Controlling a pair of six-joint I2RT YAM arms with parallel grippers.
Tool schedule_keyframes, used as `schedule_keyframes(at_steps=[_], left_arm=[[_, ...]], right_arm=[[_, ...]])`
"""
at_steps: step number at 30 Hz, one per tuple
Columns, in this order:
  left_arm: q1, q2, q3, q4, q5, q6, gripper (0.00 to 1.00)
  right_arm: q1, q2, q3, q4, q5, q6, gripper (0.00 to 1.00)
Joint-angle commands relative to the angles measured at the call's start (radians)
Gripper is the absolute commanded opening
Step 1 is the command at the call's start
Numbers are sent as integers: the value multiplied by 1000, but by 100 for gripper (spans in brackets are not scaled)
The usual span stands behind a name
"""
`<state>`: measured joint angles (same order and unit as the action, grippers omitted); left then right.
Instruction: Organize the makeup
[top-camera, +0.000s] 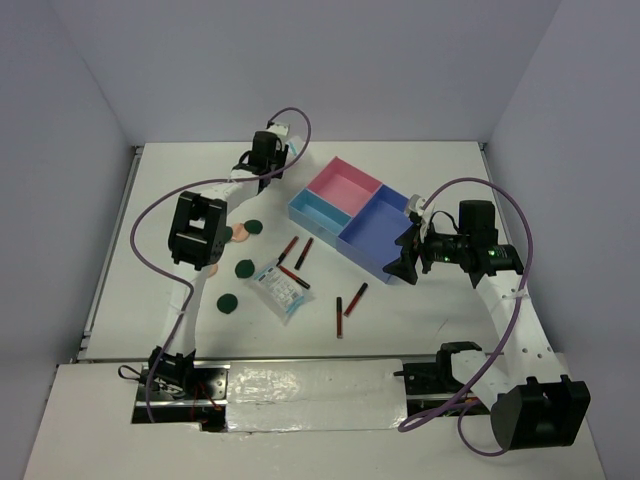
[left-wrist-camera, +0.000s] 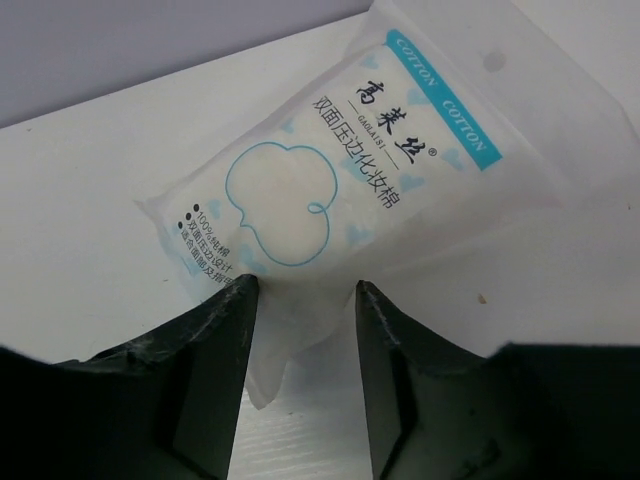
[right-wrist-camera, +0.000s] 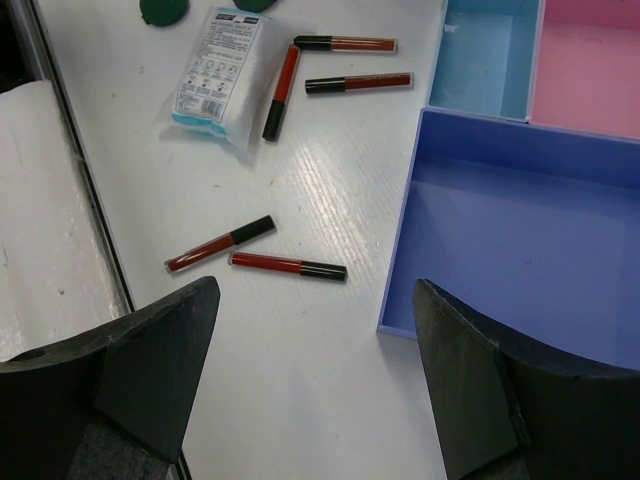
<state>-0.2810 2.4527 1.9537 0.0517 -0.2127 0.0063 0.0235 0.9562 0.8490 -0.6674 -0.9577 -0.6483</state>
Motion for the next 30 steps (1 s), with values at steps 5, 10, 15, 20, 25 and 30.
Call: schedule_keyframes(at_steps=[5,10,15,20,25,30], left_arm=[[2,34,62,-3,-34,-46,39],[9,23,53,-7,-8,-61,22],[13,9,60,-29,15,-68,0],[12,-53,34,-16,33,-66,0],[19,-177,-33,5,70,-94,0],[22,-316,-154,48,99,-123,0]], right_arm=[[-4,-2,41,9,-27,7,85],[-4,-5,42,12,-30,16,86],[-4,-10,42,20,-33,27,86],[-4,-14,42,20,-35,29,86],[-4,-17,36,32,-36,44,85],[-4,-17,35,38,-46,52,85]])
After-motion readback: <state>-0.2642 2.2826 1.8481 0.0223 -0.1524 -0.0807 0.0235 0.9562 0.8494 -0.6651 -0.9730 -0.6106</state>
